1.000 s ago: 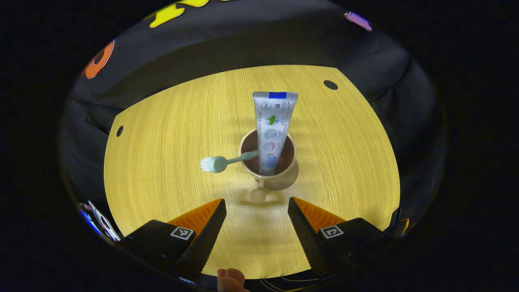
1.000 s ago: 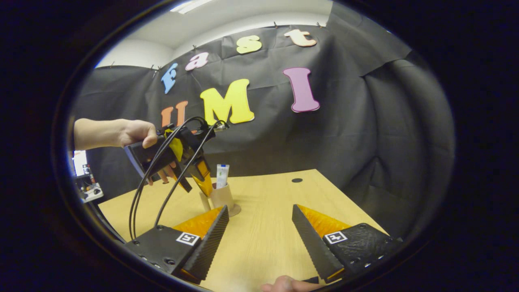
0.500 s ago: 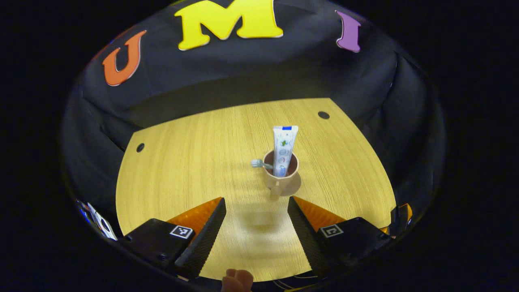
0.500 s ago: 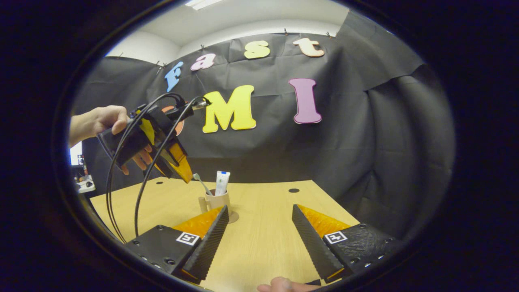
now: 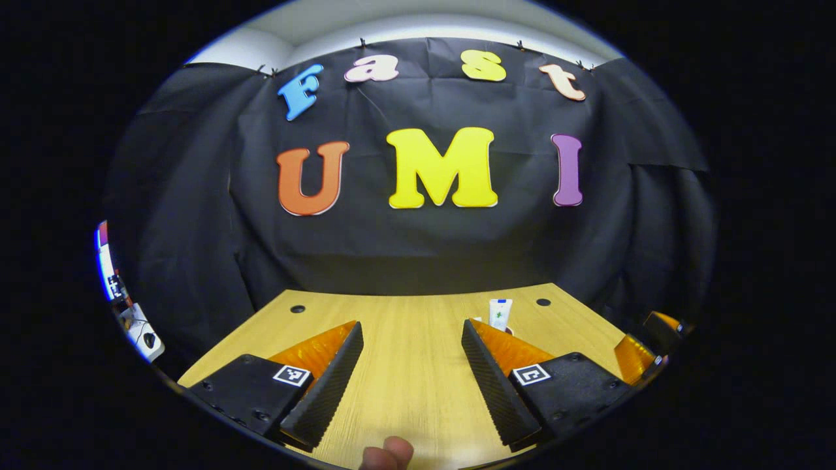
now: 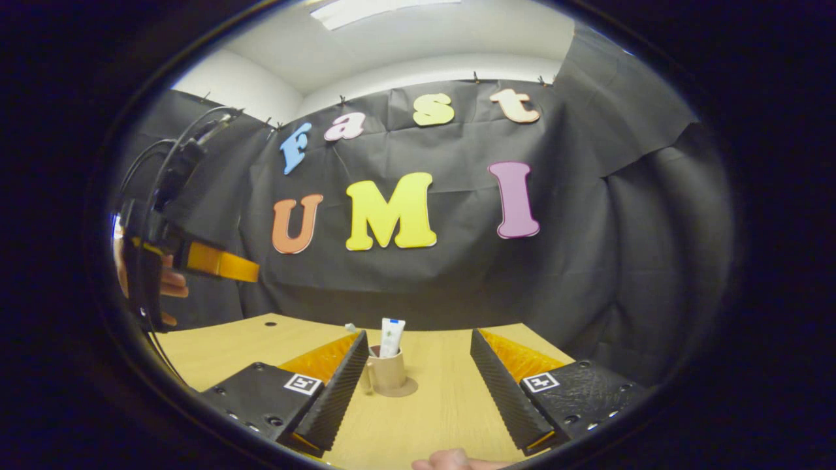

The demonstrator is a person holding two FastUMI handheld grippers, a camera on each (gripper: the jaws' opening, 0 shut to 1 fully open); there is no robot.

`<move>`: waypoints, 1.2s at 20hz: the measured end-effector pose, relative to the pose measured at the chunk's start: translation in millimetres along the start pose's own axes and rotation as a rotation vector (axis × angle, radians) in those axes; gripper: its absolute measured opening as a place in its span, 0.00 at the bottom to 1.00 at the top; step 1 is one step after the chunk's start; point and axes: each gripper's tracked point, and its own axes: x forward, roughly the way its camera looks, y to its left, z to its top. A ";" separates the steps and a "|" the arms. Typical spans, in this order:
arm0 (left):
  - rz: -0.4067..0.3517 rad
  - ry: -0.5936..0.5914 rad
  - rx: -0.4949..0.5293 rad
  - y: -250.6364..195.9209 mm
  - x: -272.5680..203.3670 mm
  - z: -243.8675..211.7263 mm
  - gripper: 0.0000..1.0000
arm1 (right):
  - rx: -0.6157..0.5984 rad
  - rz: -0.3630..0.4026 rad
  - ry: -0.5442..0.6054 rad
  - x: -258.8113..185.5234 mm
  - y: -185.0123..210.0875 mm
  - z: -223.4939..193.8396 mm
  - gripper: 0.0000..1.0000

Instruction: Put the toothbrush and toothpaste on the desktop into the cup, then pick up the cup and place it on the coaster on the desktop.

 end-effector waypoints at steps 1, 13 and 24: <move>0.015 -0.037 0.005 1.0 12.4 -22.7 0.96 | -0.031 -0.022 -0.015 -1.6 3.8 -3.3 0.95; 0.037 -0.100 -0.042 19.8 -14.4 -84.7 0.97 | -0.065 -0.032 -0.035 -13.5 30.9 -22.7 0.94; -0.013 -0.163 -0.030 6.0 -9.0 -69.8 0.96 | -0.056 -0.064 -0.026 -8.2 20.9 -22.1 0.94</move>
